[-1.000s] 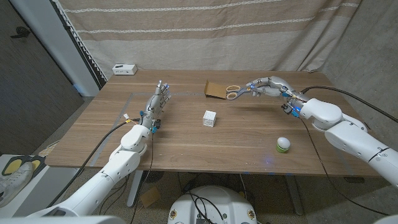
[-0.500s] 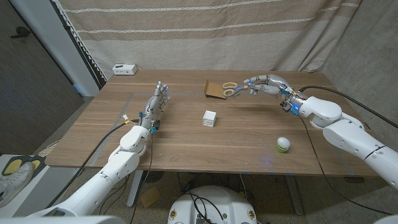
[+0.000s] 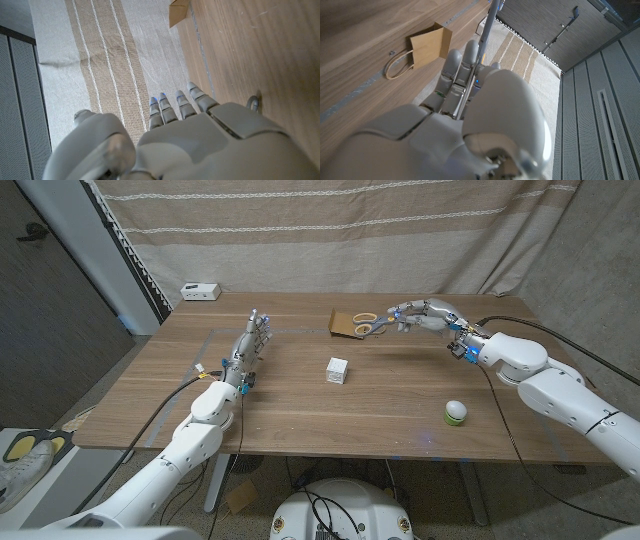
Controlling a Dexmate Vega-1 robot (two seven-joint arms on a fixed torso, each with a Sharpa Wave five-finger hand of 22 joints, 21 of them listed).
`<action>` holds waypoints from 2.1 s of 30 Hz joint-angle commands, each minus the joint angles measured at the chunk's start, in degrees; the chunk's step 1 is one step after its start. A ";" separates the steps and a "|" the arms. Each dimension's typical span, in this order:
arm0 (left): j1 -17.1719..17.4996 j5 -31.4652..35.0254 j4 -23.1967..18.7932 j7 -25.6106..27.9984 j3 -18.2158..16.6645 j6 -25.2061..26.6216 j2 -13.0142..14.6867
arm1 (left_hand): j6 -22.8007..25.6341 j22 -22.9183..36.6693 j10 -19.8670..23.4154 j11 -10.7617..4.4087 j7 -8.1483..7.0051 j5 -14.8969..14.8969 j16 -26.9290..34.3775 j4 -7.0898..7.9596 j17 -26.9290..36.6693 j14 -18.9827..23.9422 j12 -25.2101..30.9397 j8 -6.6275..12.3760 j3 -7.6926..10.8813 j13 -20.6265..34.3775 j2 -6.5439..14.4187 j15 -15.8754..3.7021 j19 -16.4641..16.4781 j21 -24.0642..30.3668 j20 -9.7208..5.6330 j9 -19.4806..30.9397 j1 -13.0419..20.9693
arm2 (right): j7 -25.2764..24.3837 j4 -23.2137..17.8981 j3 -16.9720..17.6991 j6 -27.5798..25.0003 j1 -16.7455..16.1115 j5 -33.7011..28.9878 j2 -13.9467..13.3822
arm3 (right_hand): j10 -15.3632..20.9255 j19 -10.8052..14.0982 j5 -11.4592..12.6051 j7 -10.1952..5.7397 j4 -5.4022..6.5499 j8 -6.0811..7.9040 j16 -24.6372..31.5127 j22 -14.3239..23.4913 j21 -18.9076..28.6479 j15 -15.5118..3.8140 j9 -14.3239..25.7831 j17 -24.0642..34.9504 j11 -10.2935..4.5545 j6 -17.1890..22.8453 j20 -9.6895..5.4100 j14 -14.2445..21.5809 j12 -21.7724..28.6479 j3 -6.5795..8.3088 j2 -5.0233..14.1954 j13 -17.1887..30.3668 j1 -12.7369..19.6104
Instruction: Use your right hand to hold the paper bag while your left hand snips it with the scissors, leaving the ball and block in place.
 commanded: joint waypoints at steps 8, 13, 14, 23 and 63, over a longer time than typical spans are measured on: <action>0.26 5.41 -1.03 3.64 0.09 -2.35 0.69 | 5.53 0.19 3.75 -1.45 -2.93 0.04 0.42 0.12 0.12 0.82 1.46 1.59 0.01 0.06 0.92 -9.39 0.53 0.04 -5.56 0.33 0.79 | 1.07 -0.72 -1.63 -2.46 1.66 0.20 -0.02 | -0.13 0.37 0.22 0.14 0.29 -0.42 -0.41 -0.21 -0.19 -7.56 -0.18 -0.53 0.41 -0.88 -10.12 0.39 -0.80 -0.32 0.13 -0.51 0.52; 0.27 7.88 -1.14 5.28 0.11 -3.79 0.68 | 7.59 0.19 7.17 -2.01 -3.24 0.03 0.73 -0.18 0.17 2.13 2.50 2.04 0.29 0.23 1.18 -9.96 0.82 0.13 -5.58 0.46 1.55 | 1.14 -0.94 -2.21 -3.38 2.40 -0.27 -0.11 | -0.28 0.40 0.22 0.29 0.36 -0.46 -0.48 -0.33 -0.15 -7.55 -0.26 -0.71 0.61 -0.99 -10.14 0.33 -1.02 -0.34 0.16 -0.74 0.55; 0.30 8.29 -1.24 5.54 0.10 -3.99 0.72 | 7.92 0.19 7.49 -2.11 -3.18 0.03 0.78 -0.23 0.18 2.33 2.58 2.13 0.32 0.25 1.20 -9.90 0.84 0.13 -5.63 0.48 1.67 | 1.26 -0.84 -2.33 -3.31 2.55 -0.44 -0.09 | -0.31 0.41 0.22 0.27 0.37 -0.46 -0.49 -0.34 -0.14 -7.55 -0.27 -0.73 0.61 -0.99 -10.14 0.33 -1.05 -0.34 0.16 -0.76 0.55; 0.11 11.61 -2.00 6.96 0.06 -5.57 1.23 | 9.56 0.17 8.71 -2.26 -3.39 0.05 0.74 -0.61 0.18 2.71 2.83 2.56 0.54 0.33 1.28 -10.03 1.05 0.15 -5.80 0.55 2.46 | 1.26 -0.76 -3.07 -4.37 3.62 -0.90 0.10 | -0.23 0.45 0.24 0.06 0.42 -0.56 -0.55 -0.54 -0.05 -7.52 -0.40 -1.05 0.65 -1.33 -10.18 0.33 -1.31 -0.38 0.15 -1.18 0.66; 3.40 35.25 -15.67 19.22 -0.68 0.63 6.55 | 12.88 0.05 8.62 -3.52 -5.26 0.18 0.15 -9.69 0.24 1.54 1.20 1.76 3.51 0.94 -0.48 -10.25 1.84 -0.10 -7.37 1.91 18.73 | 0.32 -5.03 -3.91 -8.07 4.53 -3.82 -2.65 | 0.11 1.16 0.40 0.29 0.77 -0.57 -0.88 -1.27 0.17 -7.65 -0.82 -2.15 1.50 -1.90 -10.08 0.66 -1.92 -0.35 0.18 -2.60 0.97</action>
